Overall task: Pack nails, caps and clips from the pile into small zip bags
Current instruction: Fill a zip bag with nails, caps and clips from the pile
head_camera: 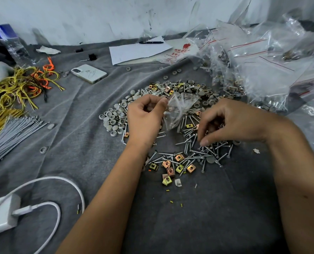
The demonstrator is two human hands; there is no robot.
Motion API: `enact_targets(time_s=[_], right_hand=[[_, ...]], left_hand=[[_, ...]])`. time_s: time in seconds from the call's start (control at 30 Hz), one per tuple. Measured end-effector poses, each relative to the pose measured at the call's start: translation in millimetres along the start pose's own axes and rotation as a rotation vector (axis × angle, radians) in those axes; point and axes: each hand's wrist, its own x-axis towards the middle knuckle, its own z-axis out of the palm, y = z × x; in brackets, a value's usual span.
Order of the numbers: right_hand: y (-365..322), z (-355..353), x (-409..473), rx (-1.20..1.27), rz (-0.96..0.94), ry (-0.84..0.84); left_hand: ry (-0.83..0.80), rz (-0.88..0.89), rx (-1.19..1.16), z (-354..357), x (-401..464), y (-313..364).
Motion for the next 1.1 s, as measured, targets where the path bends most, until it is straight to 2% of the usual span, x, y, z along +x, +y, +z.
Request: enact_targets(time_s=[0.13, 0.2, 0.5, 0.63, 0.7, 0.77, 0.87, 0.93, 1.0, 1.1], right_hand=[[-2, -1, -6, -0.055, 0.093, -0.188], [-4, 0, -6, -0.106, 0.154, -0.223], [-14, 9, -2, -0.280, 0.230, -0.157], [-16, 11, -1, -0.247, 0.192, -0.163], [-18, 13, -4, -0.142, 0.118, -0.154], [-21, 12, -5, -0.051, 0.039, -0.055], [-27, 9, 4, -0.020, -0.066, 0.279], [-34, 10, 14, -0.099, -0.122, 0.477], [-40, 14, 25, -0.208, -0.131, 0.554], [-44, 18, 37, -0.343, -0.094, 0.559]], left_hand=[[0.000, -0.004, 0.003, -1, 1, 0], [0.001, -0.001, 0.007, -1, 0, -1], [0.000, 0.007, 0.039, -1, -1, -3], [0.001, 0.008, 0.048, -1, 0, -4], [0.010, 0.004, 0.039, -2, 1, -4], [0.014, 0.007, 0.031, -2, 2, -4], [-0.011, 0.019, 0.035, -1, 2, -3], [-0.029, 0.026, 0.046, -1, 2, -2], [-0.036, 0.026, 0.042, -1, 2, -2], [-0.030, 0.021, 0.017, -2, 3, -2]])
